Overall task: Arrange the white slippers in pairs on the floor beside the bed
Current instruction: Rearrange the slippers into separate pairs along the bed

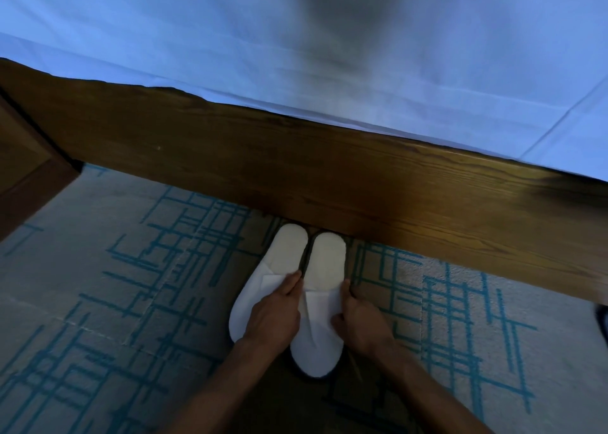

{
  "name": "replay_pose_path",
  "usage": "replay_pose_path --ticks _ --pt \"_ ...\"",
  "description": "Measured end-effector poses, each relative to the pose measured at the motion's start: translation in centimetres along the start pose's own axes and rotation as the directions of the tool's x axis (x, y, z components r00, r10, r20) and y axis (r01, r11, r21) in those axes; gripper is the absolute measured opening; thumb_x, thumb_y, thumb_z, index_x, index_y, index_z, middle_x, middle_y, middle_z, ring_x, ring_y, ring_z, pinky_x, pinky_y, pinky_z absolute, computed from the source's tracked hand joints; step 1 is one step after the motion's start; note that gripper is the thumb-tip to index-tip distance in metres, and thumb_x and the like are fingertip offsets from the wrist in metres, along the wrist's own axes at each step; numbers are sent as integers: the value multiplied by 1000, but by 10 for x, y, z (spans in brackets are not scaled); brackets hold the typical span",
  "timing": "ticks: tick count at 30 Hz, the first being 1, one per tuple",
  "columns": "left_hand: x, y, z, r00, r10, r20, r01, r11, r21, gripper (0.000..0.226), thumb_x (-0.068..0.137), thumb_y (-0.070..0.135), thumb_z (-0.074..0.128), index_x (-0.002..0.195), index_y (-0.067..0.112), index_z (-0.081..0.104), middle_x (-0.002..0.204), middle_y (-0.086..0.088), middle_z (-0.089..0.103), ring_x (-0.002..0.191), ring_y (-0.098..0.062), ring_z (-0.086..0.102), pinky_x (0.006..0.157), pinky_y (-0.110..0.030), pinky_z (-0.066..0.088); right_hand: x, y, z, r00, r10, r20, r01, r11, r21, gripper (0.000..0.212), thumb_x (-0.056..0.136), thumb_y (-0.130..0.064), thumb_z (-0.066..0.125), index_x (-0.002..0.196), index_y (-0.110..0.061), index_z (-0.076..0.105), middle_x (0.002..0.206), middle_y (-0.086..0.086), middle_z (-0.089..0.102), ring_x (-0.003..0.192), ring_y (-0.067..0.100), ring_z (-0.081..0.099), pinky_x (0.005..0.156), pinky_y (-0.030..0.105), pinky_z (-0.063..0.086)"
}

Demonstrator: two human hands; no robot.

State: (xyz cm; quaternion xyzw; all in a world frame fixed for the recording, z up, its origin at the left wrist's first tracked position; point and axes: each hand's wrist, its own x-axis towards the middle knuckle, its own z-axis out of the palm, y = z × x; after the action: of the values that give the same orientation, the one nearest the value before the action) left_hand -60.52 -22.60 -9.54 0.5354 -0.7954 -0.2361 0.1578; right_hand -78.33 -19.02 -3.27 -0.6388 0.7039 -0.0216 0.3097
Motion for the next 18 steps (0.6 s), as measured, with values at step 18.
replay_pose_path --ticks 18 --pt "14 3 -16 955 -118 273 108 993 51 62 97 14 42 151 14 12 159 -6 20 142 -16 27 118 -31 23 1 5 -1 999 35 -14 -35 999 28 71 91 -27 48 147 -9 7 135 18 49 114 27 55 96 35 47"
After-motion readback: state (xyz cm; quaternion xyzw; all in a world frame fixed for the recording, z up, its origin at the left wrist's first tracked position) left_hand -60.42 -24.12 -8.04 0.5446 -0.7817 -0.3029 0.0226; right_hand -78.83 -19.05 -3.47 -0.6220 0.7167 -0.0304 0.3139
